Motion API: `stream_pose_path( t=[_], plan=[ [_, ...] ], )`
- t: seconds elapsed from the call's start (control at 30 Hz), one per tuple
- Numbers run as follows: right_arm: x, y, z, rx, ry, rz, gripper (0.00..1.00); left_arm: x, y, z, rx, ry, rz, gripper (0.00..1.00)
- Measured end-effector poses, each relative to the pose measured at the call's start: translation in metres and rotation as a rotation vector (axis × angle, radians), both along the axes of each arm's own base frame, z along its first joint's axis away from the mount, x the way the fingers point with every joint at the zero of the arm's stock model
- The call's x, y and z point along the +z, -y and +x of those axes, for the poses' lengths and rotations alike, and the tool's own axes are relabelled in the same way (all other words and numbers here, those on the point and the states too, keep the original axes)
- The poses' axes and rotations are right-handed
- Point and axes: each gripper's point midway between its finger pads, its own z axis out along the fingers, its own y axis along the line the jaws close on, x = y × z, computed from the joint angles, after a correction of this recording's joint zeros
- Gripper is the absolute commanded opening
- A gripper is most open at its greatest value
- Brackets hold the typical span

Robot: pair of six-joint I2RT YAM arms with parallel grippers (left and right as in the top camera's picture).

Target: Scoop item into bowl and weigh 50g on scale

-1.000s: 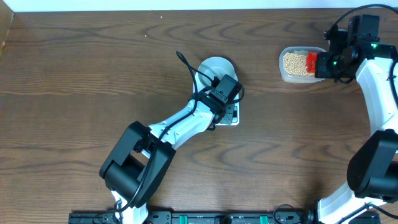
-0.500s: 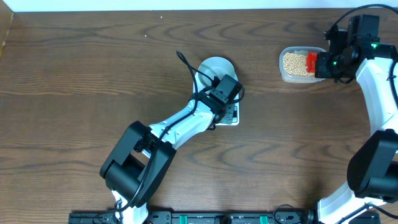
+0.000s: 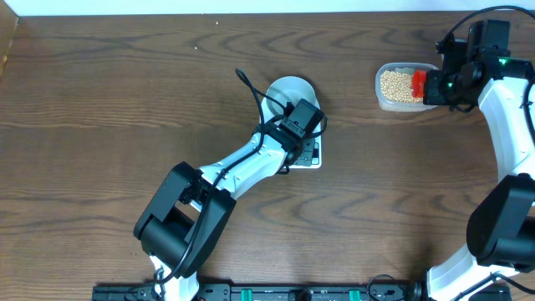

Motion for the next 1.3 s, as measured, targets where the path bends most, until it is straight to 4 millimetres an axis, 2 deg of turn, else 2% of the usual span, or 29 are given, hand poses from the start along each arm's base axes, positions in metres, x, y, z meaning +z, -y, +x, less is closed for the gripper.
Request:
stream_pose_path(
  t=[0.5, 0.6, 0.8, 0.87, 1.07, 1.3],
  plan=[
    [0.000, 0.000, -0.001, 0.000, -0.003, 0.001, 0.01, 0.006, -0.004, -0.002, -0.004, -0.021, -0.007, 0.07],
    [0.000, 0.000, -0.001, 0.000, -0.003, 0.001, 0.01, 0.025, -0.005, 0.001, -0.011, 0.014, -0.025, 0.07],
    [0.000, 0.000, -0.001, 0.000, -0.002, 0.000, 0.01, 0.087, -0.005, 0.001, -0.013, 0.121, -0.100, 0.08],
    [0.000, 0.000, 0.000, 0.000, -0.002, 0.000, 0.01, 0.095, -0.007, -0.002, -0.014, 0.127, -0.104, 0.08],
    [0.000, 0.000, 0.000, 0.000, 0.000, 0.000, 0.01, 0.087, -0.015, -0.012, -0.015, 0.078, -0.066, 0.07],
    [0.000, 0.000, 0.000, 0.000, 0.001, -0.001, 0.01, 0.087, -0.015, -0.012, -0.016, 0.078, -0.066, 0.07]
  ],
)
